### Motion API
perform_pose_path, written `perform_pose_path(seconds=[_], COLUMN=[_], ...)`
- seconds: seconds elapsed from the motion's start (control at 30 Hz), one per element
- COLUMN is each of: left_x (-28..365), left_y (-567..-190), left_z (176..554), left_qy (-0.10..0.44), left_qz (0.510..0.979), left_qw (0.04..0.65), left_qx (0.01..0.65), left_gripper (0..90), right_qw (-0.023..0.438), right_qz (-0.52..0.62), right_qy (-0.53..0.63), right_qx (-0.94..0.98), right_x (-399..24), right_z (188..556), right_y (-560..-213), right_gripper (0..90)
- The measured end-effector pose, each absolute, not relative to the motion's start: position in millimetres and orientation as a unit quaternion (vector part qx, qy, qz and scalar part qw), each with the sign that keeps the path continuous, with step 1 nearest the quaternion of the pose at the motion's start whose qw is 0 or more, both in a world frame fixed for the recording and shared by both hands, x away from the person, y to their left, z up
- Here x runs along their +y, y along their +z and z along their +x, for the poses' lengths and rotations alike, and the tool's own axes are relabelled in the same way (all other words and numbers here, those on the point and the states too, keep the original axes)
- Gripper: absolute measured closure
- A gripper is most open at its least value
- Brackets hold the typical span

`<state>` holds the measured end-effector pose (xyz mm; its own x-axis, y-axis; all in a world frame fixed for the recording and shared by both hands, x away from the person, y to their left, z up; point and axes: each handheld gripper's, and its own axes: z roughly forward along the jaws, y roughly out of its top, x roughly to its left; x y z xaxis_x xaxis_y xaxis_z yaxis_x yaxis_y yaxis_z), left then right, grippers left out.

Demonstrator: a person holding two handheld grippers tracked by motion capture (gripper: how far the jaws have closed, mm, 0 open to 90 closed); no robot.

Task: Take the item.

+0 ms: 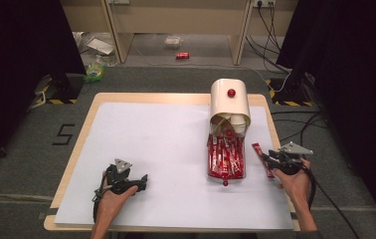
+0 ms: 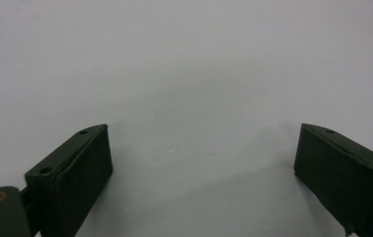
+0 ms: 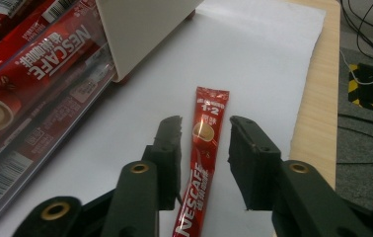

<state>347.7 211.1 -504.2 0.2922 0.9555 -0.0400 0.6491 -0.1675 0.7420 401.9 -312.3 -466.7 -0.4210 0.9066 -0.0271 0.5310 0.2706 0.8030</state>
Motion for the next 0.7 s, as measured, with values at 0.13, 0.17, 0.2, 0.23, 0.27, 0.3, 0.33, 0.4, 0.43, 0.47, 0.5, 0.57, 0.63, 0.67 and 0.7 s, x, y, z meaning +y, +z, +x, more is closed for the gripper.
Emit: perform_pose_path(seconds=[0.13,0.17,0.2,0.23,0.27,0.3,0.33,0.4,0.43,0.47,0.5,0.57,0.63,0.67,0.7], left_x=[211,211,211,211,211,211,211,211,211,211,212,211,211,212,212], left_y=[-504,-504,-504,-504,-504,-504,-504,-504,-504,-504,-504,-504,-504,-504,-504], left_z=[348,348,348,348,348,348,348,348,348,348,348,348,348,348,348], left_qy=[0.227,0.227,0.227,0.227,0.226,0.226,0.226,0.226,0.226,0.226,0.225,0.225,0.225,0.225,0.225], left_qz=[0.729,0.729,0.729,0.729,0.729,0.729,0.729,0.729,0.729,0.728,0.728,0.728,0.728,0.728,0.728], left_qw=[0.338,0.338,0.338,0.338,0.339,0.338,0.338,0.338,0.339,0.340,0.339,0.339,0.339,0.340,0.340], left_qx=[0.550,0.550,0.550,0.550,0.551,0.551,0.550,0.550,0.551,0.551,0.551,0.551,0.551,0.551,0.551], left_gripper=[6.9,6.9,6.9,6.9,7.0,7.0,6.9,6.9,6.9,6.9,6.9,6.8,6.9,6.8,6.9], right_qw=[0.253,0.255,0.255,0.255,0.255,0.256,0.255,0.256,0.255,0.256,0.256,0.257,0.256,0.258,0.257], right_qz=[0.484,0.483,0.483,0.484,0.486,0.488,0.488,0.489,0.490,0.490,0.492,0.490,0.489,0.488,0.487], right_qy=[0.378,0.380,0.381,0.382,0.384,0.385,0.389,0.391,0.392,0.392,0.394,0.398,0.401,0.404,0.408], right_qx=[0.748,0.747,0.746,0.745,0.743,0.741,0.738,0.737,0.736,0.735,0.733,0.732,0.731,0.729,0.728], right_x=[-312,-312,-312,-312,-311,-311,-311,-311,-310,-310,-309,-308,-307,-306,-305], right_z=[400,399,399,398,398,397,396,395,394,394,393,391,388,387,385], right_y=[-464,-462,-461,-460,-459,-459,-458,-457,-456,-456,-455,-453,-451,-450,-449], right_gripper=[54.9,53.1,51.5,49.7,48.1,46.9,45.8,44.0,43.2,42.4,41.7,40.4,38.7,37.9,37.3])
